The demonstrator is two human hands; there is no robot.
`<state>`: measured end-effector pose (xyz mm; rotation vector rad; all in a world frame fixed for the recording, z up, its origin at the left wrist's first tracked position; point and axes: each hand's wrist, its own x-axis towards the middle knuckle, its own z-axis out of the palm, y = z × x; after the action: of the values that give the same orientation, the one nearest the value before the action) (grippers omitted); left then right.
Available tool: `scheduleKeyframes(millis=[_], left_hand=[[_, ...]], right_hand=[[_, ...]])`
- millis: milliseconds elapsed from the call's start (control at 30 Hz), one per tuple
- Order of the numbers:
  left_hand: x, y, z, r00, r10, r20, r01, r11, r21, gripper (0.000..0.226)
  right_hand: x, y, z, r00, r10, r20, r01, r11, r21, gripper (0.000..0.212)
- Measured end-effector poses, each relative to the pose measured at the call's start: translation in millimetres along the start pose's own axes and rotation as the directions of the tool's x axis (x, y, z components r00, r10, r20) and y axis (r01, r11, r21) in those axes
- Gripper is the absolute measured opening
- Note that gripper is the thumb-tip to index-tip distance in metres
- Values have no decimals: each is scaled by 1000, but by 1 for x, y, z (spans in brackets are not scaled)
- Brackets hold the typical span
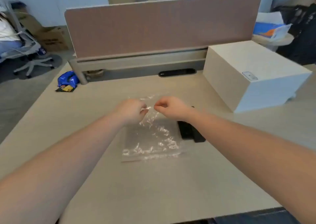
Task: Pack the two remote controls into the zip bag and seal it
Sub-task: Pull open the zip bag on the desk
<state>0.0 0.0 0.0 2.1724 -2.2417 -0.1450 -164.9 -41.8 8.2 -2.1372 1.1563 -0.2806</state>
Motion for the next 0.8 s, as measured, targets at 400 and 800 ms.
scheduleKeyframes(millis=[400,800], left_hand=[[-94,52,68,996,90,-26,-91,995,-39,48],[-105,68,92,991,44,-124,-34,997,76,29]], right_hand=[[-81,42,63,991,-103,-84,91,986,-137,27],[-117,43,63,995,95,-35,-94,995,33,16]])
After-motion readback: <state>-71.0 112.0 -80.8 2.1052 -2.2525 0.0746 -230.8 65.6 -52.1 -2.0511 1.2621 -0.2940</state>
